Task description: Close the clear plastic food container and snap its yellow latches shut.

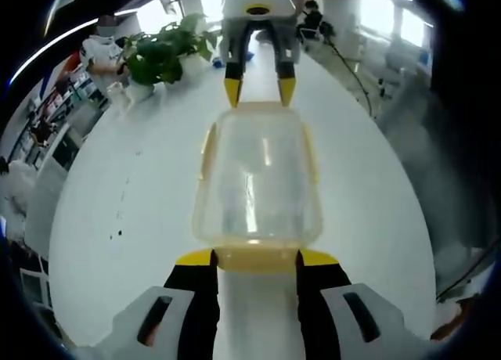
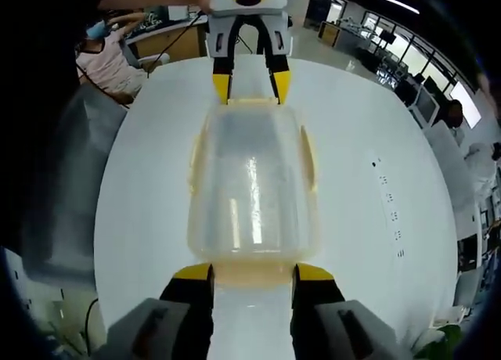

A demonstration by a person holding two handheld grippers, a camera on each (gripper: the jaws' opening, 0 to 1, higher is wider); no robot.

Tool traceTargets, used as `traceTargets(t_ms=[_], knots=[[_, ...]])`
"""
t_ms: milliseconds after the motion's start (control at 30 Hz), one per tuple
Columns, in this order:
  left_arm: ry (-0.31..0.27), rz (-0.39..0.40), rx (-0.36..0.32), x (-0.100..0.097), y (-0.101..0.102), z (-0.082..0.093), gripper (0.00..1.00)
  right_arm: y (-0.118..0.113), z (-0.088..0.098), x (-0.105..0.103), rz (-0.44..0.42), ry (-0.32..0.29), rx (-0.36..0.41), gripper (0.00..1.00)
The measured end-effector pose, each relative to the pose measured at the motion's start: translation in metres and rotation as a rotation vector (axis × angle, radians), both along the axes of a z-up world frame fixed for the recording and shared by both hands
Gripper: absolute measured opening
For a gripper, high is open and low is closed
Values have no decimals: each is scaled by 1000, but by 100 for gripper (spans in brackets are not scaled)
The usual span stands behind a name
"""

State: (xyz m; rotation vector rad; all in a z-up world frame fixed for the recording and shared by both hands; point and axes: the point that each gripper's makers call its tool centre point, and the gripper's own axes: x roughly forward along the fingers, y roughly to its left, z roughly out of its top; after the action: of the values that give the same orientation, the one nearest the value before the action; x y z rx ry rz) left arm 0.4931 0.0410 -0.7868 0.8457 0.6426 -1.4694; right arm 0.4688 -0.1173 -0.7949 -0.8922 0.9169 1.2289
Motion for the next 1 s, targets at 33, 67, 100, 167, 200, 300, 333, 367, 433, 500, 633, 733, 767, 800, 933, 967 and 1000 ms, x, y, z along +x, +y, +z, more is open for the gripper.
traceTargets(t_ms=[33, 67, 100, 167, 200, 300, 333, 367, 433, 500, 633, 733, 767, 800, 933, 967, 1000], knots=[[-2, -1, -1, 0, -2, 0, 35, -2, 0, 0, -3, 1, 1, 36], [-5, -1, -4, 0, -3, 0, 35, -4, 0, 0, -6, 0, 0, 36], [-5, 0, -5, 0, -5, -1, 35, -5, 0, 0, -9, -1, 0, 36], [-8, 0, -6, 1, -8, -2, 35, -8, 0, 2, -10, -4, -7, 36], [-6, 1, -6, 2, -9, -2, 35, -9, 0, 2, -10, -4, -9, 36], [-5, 2, -9, 2, -13, -3, 35, -13, 1, 1, -11, -5, -10, 36], [-5, 1, -10, 1, -14, -3, 35, -15, 0, 1, -11, -5, -12, 36], [-3, 1, -12, 1, -15, -3, 35, -15, 0, 1, -10, -5, -14, 36], [-4, -1, -13, 1, -18, -3, 35, -18, -1, 1, -11, -4, -16, 36], [-6, -3, -15, 1, -21, -3, 35, -21, -2, 1, -11, -3, -20, 36], [-6, -2, -19, 1, -27, -5, 35, -27, -3, 0, -11, -3, -22, 36], [-1, -3, -21, -1, -31, -7, 35, -30, -3, -1, -8, 0, -27, 36], [1, -2, -20, -1, -33, -7, 35, -32, -3, -1, -9, 3, -28, 36], [1, -3, -20, -2, -34, -7, 35, -33, -3, -1, -9, 4, -29, 36], [0, -1, -26, -1, -38, -6, 35, -37, -3, -1, -15, 3, -30, 36], [1, -2, -23, 0, -39, -7, 35, -38, -3, -1, -17, 6, -28, 36], [2, -2, -23, -1, -40, -7, 35, -38, -3, -2, -18, 7, -28, 36]])
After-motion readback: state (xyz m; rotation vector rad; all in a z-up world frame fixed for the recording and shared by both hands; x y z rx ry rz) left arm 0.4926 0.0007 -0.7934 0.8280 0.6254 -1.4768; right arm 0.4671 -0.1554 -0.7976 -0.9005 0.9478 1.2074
